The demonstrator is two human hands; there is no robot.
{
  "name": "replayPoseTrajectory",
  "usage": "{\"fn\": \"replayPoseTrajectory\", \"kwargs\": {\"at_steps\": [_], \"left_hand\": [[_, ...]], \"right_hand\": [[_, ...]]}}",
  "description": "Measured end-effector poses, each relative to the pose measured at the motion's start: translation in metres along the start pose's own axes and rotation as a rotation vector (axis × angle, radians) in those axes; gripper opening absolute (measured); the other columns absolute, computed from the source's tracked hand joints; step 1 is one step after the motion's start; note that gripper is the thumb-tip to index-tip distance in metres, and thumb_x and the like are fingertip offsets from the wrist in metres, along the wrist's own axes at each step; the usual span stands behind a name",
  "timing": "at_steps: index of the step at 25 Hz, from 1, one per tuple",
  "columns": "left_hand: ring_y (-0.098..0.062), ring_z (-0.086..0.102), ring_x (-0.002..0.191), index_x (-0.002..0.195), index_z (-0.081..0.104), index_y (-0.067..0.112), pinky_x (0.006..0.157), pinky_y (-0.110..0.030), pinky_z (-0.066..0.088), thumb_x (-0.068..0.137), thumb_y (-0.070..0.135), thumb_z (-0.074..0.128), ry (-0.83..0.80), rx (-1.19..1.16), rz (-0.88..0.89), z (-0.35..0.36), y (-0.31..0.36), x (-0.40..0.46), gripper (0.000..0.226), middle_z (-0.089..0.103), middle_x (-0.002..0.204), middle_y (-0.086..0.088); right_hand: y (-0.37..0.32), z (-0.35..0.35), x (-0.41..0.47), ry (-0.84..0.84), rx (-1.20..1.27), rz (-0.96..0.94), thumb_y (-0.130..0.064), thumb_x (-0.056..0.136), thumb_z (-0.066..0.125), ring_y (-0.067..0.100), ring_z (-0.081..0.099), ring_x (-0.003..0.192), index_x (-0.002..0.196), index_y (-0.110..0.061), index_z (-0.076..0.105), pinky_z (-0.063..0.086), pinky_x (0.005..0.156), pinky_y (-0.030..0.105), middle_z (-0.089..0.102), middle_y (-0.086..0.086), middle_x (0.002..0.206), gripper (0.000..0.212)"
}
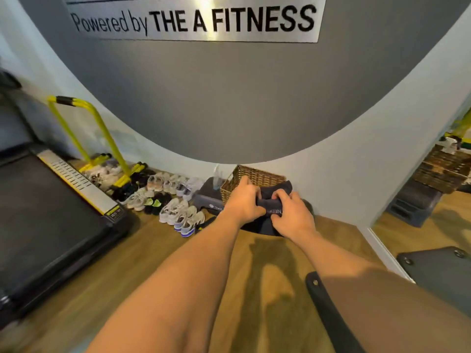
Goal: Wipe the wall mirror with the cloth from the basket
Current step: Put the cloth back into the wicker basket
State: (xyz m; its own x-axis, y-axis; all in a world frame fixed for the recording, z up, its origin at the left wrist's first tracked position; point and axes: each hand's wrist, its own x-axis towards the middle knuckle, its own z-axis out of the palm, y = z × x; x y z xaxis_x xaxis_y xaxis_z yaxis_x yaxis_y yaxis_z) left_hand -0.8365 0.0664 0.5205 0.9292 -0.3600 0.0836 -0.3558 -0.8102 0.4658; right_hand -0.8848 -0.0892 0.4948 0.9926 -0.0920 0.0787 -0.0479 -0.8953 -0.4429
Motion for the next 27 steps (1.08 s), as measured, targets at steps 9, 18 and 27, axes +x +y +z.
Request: {"fn": "replayPoseTrajectory", "kwargs": {"at_steps": [9,18,27], "left_hand": [[-0.024,0.052,0.098,0.096,0.065,0.012,0.086,-0.035,0.049,0.08,0.022,0.081,-0.126,-0.004,0.008,0.025,-0.115,0.206,0.024,0.04,0.116,-0.005],[-0.026,0.052,0.097,0.094,0.063,0.015,0.081,-0.031,0.043,0.08,0.023,0.082,-0.297,-0.004,0.002,0.106,-0.227,0.446,0.025,0.037,0.111,0.0],[-0.025,0.053,0.096,0.096,0.062,0.019,0.086,-0.033,0.048,0.087,0.027,0.077,-0.557,0.007,-0.068,0.378,-0.42,0.688,0.019,0.036,0.119,-0.001]], "right_hand": [[0.013,0.089,0.215,0.006,0.055,0.006,-0.024,0.089,0.067,0.032,0.061,0.103,0.127,-0.026,0.055,0.05,0.07,0.034,0.052,0.006,0.12,0.039],[0.071,0.202,0.446,-0.162,0.078,0.227,-0.028,0.095,0.064,0.034,0.058,0.111,0.143,-0.034,0.042,0.058,0.084,0.047,0.045,0.008,0.136,0.053],[0.238,0.475,0.682,-0.378,0.147,0.334,-0.021,0.095,0.058,0.03,0.051,0.097,0.125,-0.033,0.047,0.048,0.075,0.041,0.048,0.009,0.121,0.034]]}}
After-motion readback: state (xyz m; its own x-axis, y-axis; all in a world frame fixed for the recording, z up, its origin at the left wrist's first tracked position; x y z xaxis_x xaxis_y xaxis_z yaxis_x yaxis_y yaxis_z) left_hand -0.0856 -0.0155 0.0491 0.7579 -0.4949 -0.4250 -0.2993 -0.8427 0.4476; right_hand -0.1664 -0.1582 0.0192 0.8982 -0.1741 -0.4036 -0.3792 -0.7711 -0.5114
